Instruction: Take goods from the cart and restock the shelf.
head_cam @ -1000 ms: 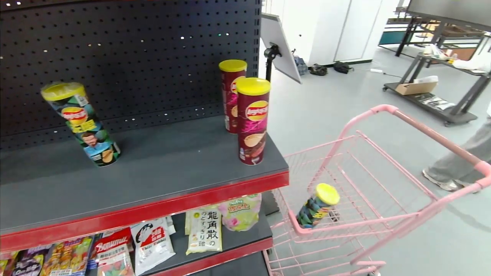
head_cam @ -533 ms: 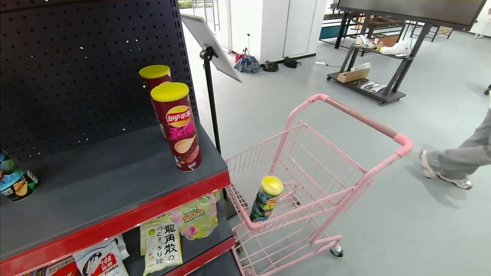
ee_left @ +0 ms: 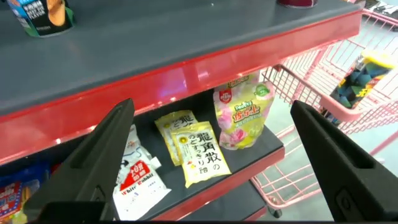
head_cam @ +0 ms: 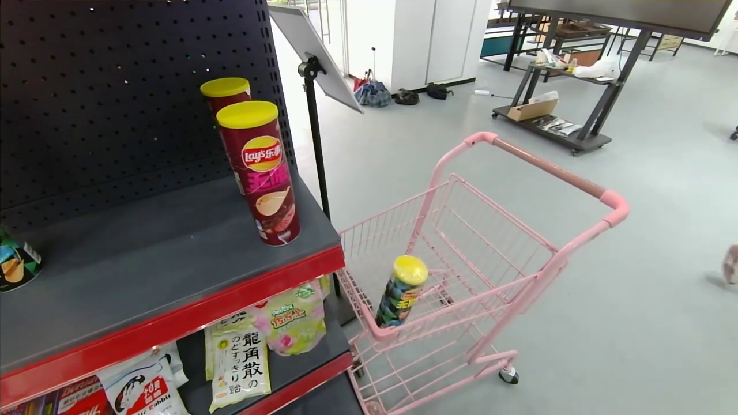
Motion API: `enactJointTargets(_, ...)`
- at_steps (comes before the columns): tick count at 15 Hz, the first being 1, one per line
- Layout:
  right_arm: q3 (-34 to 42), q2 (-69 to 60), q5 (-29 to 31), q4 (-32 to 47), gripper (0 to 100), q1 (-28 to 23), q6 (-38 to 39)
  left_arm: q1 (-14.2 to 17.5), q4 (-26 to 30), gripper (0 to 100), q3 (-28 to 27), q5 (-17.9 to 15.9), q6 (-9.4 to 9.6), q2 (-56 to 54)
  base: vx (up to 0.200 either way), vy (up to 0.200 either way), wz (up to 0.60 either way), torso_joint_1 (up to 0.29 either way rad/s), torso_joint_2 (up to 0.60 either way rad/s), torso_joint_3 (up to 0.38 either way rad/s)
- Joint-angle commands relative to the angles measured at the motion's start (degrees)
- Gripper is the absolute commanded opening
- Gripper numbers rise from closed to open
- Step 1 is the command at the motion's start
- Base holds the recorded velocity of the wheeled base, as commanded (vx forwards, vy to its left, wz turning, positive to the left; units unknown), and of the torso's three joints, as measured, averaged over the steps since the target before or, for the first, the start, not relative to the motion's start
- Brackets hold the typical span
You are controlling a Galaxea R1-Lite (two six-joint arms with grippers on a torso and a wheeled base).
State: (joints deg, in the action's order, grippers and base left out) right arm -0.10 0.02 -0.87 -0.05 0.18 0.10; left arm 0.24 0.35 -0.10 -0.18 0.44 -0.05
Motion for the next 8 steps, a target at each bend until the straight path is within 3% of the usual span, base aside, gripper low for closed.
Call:
enactJointTargets(1, 0.01, 0.06, -0.01, -0.04, 100, -0.01, -0.01, 0.02, 0.00, 100, 0.01, 0.01, 0.00, 0.05, 0.000, 0.000, 0.00, -0.144, 0.37, 0.237)
enactJointTargets(8, 0.01, 0.06, 0.16, -0.04, 100, -0.01, -0.10, 0.02, 0.00, 100, 0.01, 0.01, 0.00, 0.05, 0.000, 0.000, 0.00, -0.166, 0.47, 0.294)
